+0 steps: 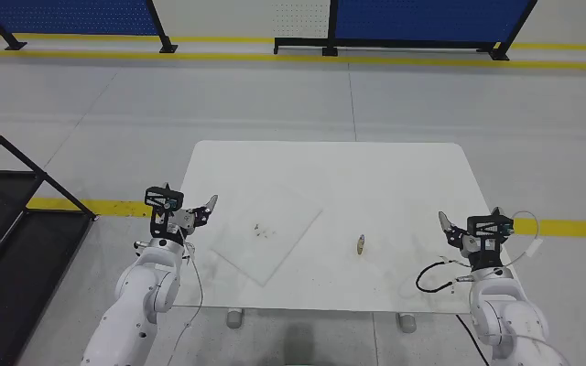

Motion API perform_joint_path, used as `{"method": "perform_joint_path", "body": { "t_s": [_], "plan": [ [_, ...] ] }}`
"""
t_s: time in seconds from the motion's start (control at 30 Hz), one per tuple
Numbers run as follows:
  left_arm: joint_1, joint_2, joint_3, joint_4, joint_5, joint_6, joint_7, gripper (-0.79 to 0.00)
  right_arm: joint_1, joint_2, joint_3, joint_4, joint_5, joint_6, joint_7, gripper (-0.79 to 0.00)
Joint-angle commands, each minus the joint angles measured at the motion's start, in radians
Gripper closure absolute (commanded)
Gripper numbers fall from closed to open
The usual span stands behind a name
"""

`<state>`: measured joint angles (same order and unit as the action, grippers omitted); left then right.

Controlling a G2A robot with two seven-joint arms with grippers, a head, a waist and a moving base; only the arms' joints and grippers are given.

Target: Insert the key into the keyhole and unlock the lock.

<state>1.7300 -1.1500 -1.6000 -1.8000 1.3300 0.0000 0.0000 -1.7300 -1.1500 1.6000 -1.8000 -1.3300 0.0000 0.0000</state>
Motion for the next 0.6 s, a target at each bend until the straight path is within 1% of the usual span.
{"method": "perform_joint_path", "body": {
  "t_s": [0.0, 0.13, 0.23, 0.3, 0.43, 0.57],
  "plan": [
    [0.0, 0.0, 0.0, 0.0, 0.0, 0.0, 0.0, -0.784, 0.0, 0.0, 0.0, 0.0, 0.0, 0.0, 0.0, -0.785],
    [-0.001, 0.0, 0.001, -0.001, -0.005, -0.001, -0.001, -0.785, 0.0, 0.0, 0.0, 0.0, 0.0, 0.0, 0.0, -0.785],
    [-0.012, -0.001, -0.001, -0.02, -0.012, -0.011, -0.045, -0.785, 0.0, 0.0, 0.0, 0.0, 0.0, 0.0, 0.0, -0.785],
    [-0.023, 0.0, -0.002, -0.039, 0.018, 0.003, -0.104, -0.785, 0.0, 0.0, 0.0, 0.0, 0.0, 0.0, 0.0, -0.785],
    [-0.036, -0.001, 0.001, -0.116, -0.004, -0.01, -0.244, -0.785, 0.0, 0.0, 0.0, 0.0, 0.0, 0.0, 0.0, -0.785],
    [-0.056, 0.001, 0.003, -0.196, -0.03, -0.037, -0.425, -0.785, 0.0, 0.0, 0.0, 0.0, 0.0, 0.0, 0.0, -0.785]
  ]
}}
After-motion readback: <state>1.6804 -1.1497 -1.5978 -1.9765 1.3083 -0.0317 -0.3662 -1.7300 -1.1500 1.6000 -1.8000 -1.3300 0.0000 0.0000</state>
